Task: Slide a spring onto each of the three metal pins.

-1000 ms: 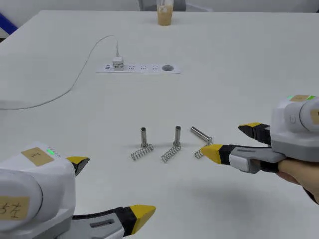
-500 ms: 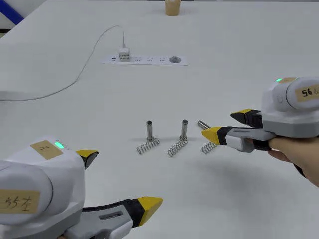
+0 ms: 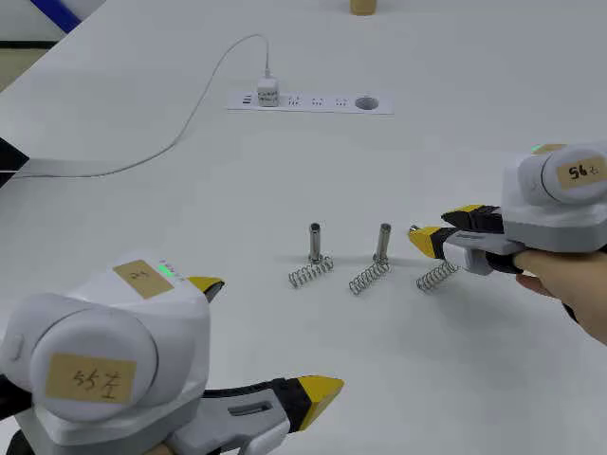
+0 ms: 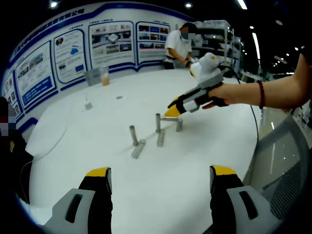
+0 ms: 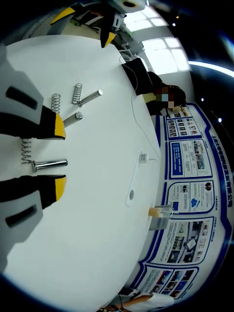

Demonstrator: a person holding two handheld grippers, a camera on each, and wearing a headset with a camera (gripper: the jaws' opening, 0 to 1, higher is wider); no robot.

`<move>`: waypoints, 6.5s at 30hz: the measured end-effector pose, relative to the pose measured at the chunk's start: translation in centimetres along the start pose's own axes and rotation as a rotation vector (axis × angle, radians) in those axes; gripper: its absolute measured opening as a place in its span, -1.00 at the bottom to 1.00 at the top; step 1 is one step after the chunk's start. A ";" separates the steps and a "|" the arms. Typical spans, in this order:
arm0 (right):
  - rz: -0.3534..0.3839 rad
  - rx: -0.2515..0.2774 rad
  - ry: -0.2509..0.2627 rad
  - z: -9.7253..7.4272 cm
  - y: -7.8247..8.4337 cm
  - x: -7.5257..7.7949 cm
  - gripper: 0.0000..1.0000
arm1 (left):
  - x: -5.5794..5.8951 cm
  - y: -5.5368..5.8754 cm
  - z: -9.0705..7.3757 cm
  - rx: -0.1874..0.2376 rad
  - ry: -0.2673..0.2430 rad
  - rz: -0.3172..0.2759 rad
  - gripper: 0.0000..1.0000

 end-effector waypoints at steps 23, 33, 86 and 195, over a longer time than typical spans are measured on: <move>0.031 -0.085 -0.011 3.2 1.0 1.0 -0.74 | 0.5 0.5 0.5 -0.017 0.001 0.007 0.61; 0.001 -0.133 -0.001 3.3 0.7 1.1 -0.81 | 0.4 0.0 0.1 0.004 0.004 0.004 0.60; -0.075 -0.146 0.043 -2.9 0.2 -0.7 -0.82 | 0.3 0.1 -1.2 0.025 -0.010 0.027 0.60; 0.065 0.091 -0.125 -10.9 6.2 -4.9 0.48 | -6.4 -0.6 10.9 -0.068 0.140 0.195 -0.53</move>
Point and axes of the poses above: the centre of the closed fingertips' face, and the gripper's own axes: z roughly forward along the fingers, x roughly to its right, y roughly out of its underside, the point moved 5 cm from there along -z, roughly backward along the fingers, and after that the axes turned 8 degrees about -x, right-handed, at the moved point
